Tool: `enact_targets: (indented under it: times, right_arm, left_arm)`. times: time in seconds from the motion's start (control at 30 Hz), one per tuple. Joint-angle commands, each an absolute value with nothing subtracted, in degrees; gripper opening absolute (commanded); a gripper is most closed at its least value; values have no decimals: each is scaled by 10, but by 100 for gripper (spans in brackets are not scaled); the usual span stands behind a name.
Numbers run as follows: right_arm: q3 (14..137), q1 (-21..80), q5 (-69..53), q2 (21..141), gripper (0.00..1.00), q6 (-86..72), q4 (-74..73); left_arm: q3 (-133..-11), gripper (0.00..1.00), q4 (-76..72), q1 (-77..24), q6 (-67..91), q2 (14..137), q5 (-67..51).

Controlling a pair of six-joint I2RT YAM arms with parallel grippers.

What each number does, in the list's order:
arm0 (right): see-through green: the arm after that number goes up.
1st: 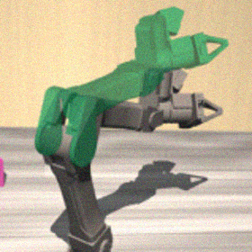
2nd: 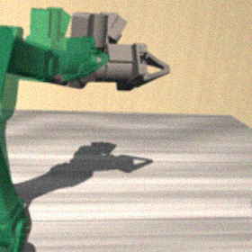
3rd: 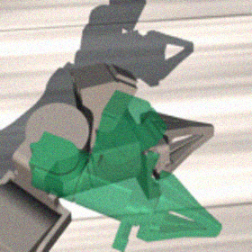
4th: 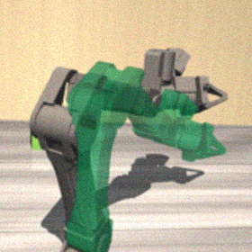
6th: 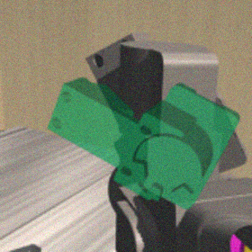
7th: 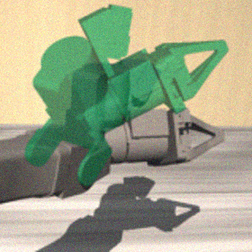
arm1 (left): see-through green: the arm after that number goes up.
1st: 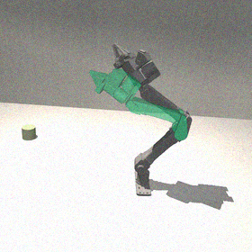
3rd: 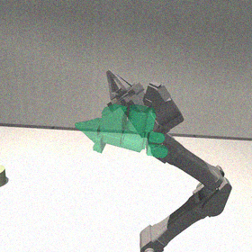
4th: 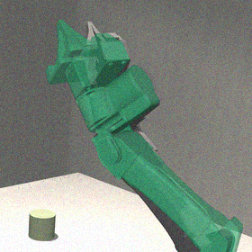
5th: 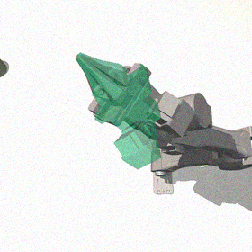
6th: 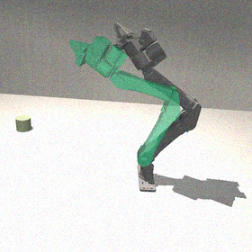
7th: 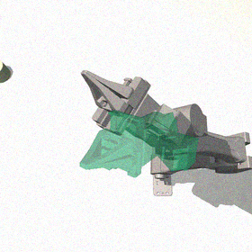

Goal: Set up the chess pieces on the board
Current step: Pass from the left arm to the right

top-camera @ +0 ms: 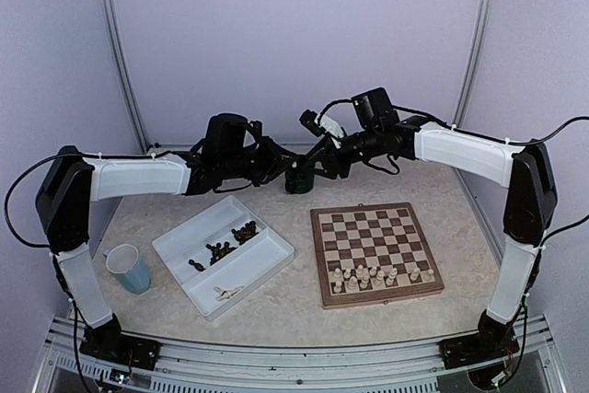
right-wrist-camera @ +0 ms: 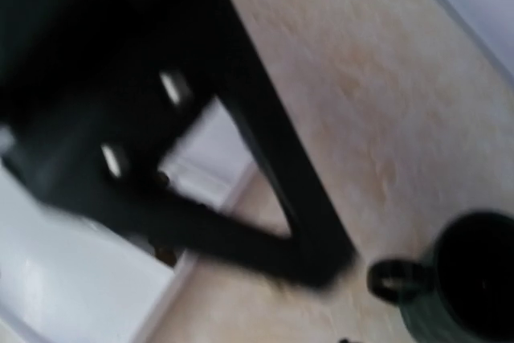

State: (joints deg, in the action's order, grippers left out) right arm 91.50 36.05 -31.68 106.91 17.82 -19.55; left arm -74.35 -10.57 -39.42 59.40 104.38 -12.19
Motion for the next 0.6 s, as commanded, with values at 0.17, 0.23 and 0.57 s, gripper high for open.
enact_targets:
  times: [0.17, 0.23, 0.57]
  right_arm:
    - [937, 395, -264, 1087, 47, 116, -158]
    - [939, 398, -258, 1088, 45, 108, -154]
    - [947, 399, -243, 1096, 38, 62, -132]
  left_arm:
    - [-729, 11, -186, -407, 640, 1032, -133]
    - [-726, 12, -188, -409, 643, 1030, -135]
    - [-715, 12, -193, -421, 649, 1016, -124]
